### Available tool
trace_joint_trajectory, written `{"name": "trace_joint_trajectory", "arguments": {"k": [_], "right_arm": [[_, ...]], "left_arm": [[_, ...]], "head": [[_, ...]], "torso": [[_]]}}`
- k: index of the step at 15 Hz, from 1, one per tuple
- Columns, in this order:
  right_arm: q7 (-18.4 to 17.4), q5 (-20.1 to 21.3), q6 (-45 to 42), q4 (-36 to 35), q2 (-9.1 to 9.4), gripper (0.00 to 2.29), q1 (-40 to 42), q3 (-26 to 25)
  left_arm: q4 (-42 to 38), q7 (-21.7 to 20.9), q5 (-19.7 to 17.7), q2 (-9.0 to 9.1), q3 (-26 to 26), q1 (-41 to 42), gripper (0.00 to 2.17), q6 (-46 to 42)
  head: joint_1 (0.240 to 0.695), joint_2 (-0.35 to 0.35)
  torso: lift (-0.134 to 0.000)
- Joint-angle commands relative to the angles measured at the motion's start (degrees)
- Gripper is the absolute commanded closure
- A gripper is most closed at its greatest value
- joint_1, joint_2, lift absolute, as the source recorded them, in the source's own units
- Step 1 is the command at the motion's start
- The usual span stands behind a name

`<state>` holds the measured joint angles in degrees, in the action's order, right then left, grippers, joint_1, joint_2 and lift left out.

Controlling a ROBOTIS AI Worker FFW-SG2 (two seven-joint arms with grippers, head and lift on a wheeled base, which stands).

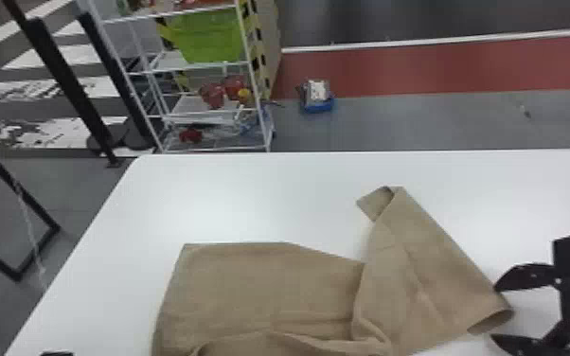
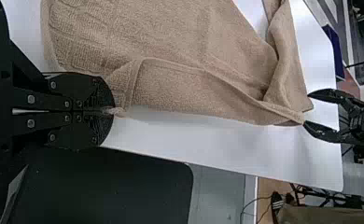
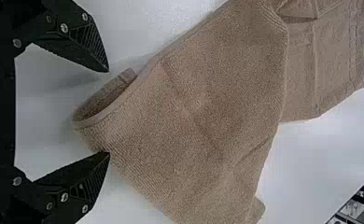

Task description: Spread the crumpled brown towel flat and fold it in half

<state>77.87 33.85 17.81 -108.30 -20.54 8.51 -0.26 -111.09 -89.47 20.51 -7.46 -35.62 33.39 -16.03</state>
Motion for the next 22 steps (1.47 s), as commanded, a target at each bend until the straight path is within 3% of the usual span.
{"name": "trace_joint_trajectory", "arguments": {"k": [1, 6, 9, 10, 12, 13, 14, 15, 18, 20, 22], "right_arm": [[0.5, -0.5, -0.1, 0.6, 0.14, 0.29, -0.4, 0.0], [0.4, -1.3, 0.1, 1.3, 0.14, 0.50, -1.0, -0.4], [0.4, -1.5, 0.1, 1.6, 0.14, 0.96, -1.2, -0.7], [0.4, -1.5, -0.1, 1.6, 0.06, 1.37, -1.2, -0.8], [-0.3, -2.1, -0.3, 1.6, 0.14, 1.54, -1.2, -1.6], [-1.4, -3.3, -1.0, 1.5, 0.32, 1.66, -1.1, -2.3], [-2.5, -5.0, -3.3, 1.6, 0.67, 1.67, -1.0, -3.4], [-4.0, -7.6, -5.9, 1.6, 1.64, 1.67, -0.8, -5.2], [-10.2, -12.9, -8.7, -0.9, 3.48, 1.68, -0.7, -9.0], [-11.1, -14.2, -8.5, -2.9, 3.66, 1.68, -1.3, -9.8], [-13.4, -15.5, -7.7, -4.6, 4.72, 1.68, -2.9, -10.7]], "left_arm": [[0.0, -1.1, 0.0, 0.07, 0.0, 0.0, 1.25, 0.0], [0.3, -1.1, 0.1, -0.01, 0.0, 0.0, 1.25, 0.0], [0.3, -1.1, 0.1, -0.01, 0.0, -0.1, 1.25, 0.0], [0.3, -1.1, 0.1, -0.01, 0.0, -0.2, 1.25, -0.2], [0.1, -1.1, -0.4, -0.01, -0.2, -0.3, 1.26, -0.2], [0.0, -1.1, -1.4, -0.01, -0.5, -0.3, 1.30, -0.4], [-0.3, -0.2, -2.2, 0.07, -0.8, -0.3, 1.60, -0.4], [-0.7, 1.1, -3.6, 0.07, -1.3, -0.3, 1.72, -0.4], [-4.8, 2.5, -11.4, 1.83, -5.2, -0.5, 1.74, 2.6], [-9.7, 4.8, -17.7, 3.41, -7.2, -1.0, 1.74, 9.3], [-14.7, 8.6, -19.0, 4.56, -7.4, -2.1, 1.74, 14.9]], "head": [[0.695, 0.194], [0.695, 0.193], [0.695, 0.189], [0.695, 0.188], [0.695, 0.185], [0.695, 0.184], [0.695, 0.181], [0.695, 0.175], [0.695, 0.177], [0.695, 0.171], [0.695, 0.171]], "torso": [[-0.123], [-0.123], [-0.123], [-0.123], [-0.123], [-0.123], [-0.123], [-0.123], [-0.123], [-0.123], [-0.123]]}}
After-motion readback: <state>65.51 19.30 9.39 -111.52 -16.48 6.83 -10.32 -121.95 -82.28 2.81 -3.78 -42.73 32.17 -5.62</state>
